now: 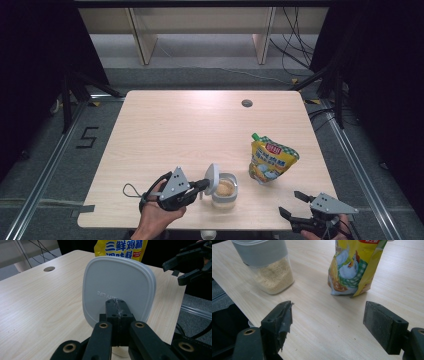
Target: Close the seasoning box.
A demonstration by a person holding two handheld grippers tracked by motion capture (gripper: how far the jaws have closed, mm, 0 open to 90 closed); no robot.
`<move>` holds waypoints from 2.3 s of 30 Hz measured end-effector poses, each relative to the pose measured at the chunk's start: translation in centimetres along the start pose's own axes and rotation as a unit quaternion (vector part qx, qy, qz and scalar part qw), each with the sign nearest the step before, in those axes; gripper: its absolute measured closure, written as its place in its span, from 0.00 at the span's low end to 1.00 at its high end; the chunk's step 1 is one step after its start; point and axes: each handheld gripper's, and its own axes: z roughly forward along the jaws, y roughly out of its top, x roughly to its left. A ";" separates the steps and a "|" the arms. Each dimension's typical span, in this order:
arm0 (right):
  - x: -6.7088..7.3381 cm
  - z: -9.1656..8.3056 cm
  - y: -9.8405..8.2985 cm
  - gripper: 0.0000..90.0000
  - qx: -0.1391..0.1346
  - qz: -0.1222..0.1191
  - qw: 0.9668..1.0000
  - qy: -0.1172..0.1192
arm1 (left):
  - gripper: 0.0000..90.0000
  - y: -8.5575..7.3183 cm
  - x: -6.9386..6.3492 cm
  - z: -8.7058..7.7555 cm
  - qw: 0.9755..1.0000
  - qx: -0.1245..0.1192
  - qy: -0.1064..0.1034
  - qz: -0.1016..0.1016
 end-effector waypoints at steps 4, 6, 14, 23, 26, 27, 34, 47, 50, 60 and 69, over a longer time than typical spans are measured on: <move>-0.1 0.1 0.0 0.27 -0.001 -0.008 1.000 -0.002 | 0.99 0.4 -0.3 0.6 1.000 -0.001 -0.010 0.006; -0.2 0.1 0.0 0.27 -0.005 -0.025 1.000 -0.009 | 0.99 0.5 -0.5 0.8 1.000 0.004 -0.009 0.007; 0.1 0.1 0.0 0.27 0.002 -0.003 1.000 0.002 | 0.94 0.5 -0.2 0.4 1.000 -0.010 -0.014 -0.015; -0.3 0.4 -0.1 0.27 0.001 -0.025 1.000 0.003 | 0.63 0.0 0.9 -0.9 0.998 -0.030 -0.023 -0.053; -0.3 0.4 -0.1 0.27 0.000 -0.027 1.000 0.002 | 0.53 -0.4 1.3 -1.5 0.998 -0.026 -0.013 -0.056; -0.3 0.4 -0.2 0.27 0.000 -0.025 1.000 0.003 | 0.52 -0.6 1.4 -1.8 0.998 -0.020 -0.007 -0.058; -0.5 0.4 -0.3 0.27 0.006 -0.025 1.000 0.009 | 0.44 -2.6 1.8 -3.4 0.997 -0.009 0.015 -0.074; -0.2 0.5 -0.2 0.27 0.009 -0.021 1.000 0.007 | 0.38 -6.7 2.0 -4.6 0.995 0.032 0.043 -0.089; -0.1 0.5 0.0 0.27 0.007 -0.034 0.999 0.003 | 0.38 -7.5 1.9 -5.0 0.994 0.038 0.053 -0.087; -0.1 0.5 -0.1 0.26 0.013 -0.036 0.999 -0.001 | 0.30 -9.1 0.5 -5.0 0.991 0.119 0.047 -0.032; 0.1 0.7 -0.3 0.22 0.033 -0.024 0.999 0.002 | 0.27 -9.9 -0.1 -4.5 0.990 0.127 0.049 -0.047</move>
